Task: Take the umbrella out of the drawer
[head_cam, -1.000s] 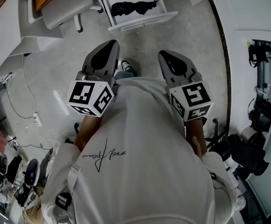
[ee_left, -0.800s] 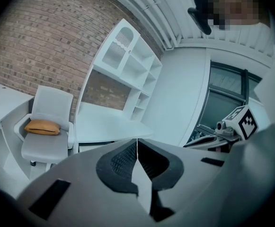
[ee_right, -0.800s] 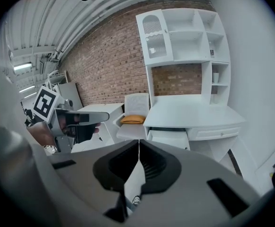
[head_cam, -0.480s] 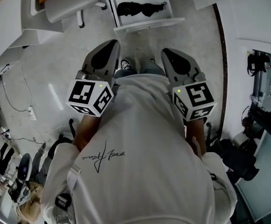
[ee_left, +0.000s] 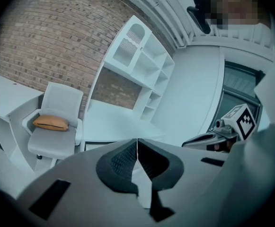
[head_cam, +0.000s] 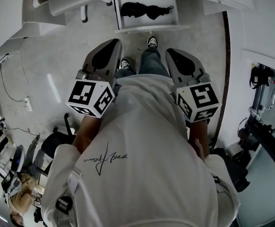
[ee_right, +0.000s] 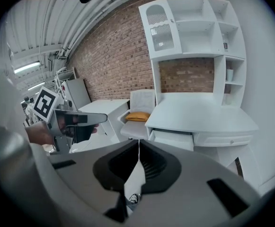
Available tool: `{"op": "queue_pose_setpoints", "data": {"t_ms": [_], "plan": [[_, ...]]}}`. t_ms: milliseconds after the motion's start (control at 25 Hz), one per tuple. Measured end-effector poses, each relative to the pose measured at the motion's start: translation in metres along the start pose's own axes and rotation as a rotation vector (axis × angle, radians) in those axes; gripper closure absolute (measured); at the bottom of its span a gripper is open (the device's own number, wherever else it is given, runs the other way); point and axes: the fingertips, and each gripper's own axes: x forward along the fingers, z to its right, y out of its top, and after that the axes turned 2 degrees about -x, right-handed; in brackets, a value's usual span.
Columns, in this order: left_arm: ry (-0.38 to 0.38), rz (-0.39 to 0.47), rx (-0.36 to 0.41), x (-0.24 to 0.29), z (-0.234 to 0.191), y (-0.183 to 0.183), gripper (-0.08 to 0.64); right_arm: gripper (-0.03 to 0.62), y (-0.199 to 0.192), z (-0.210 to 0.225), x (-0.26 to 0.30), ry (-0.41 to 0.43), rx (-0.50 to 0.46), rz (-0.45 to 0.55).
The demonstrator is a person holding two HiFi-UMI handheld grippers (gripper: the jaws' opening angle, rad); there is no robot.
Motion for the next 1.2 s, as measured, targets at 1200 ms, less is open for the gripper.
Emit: {"op": "queue_pose_setpoints", "data": {"t_ms": [1200], "plan": [[0.367, -0.005, -0.035, 0.164, 0.008, 0.038, 0.543, 0.566, 0.054, 0.175, 0.107, 0.398, -0.139, -0.094]]}}
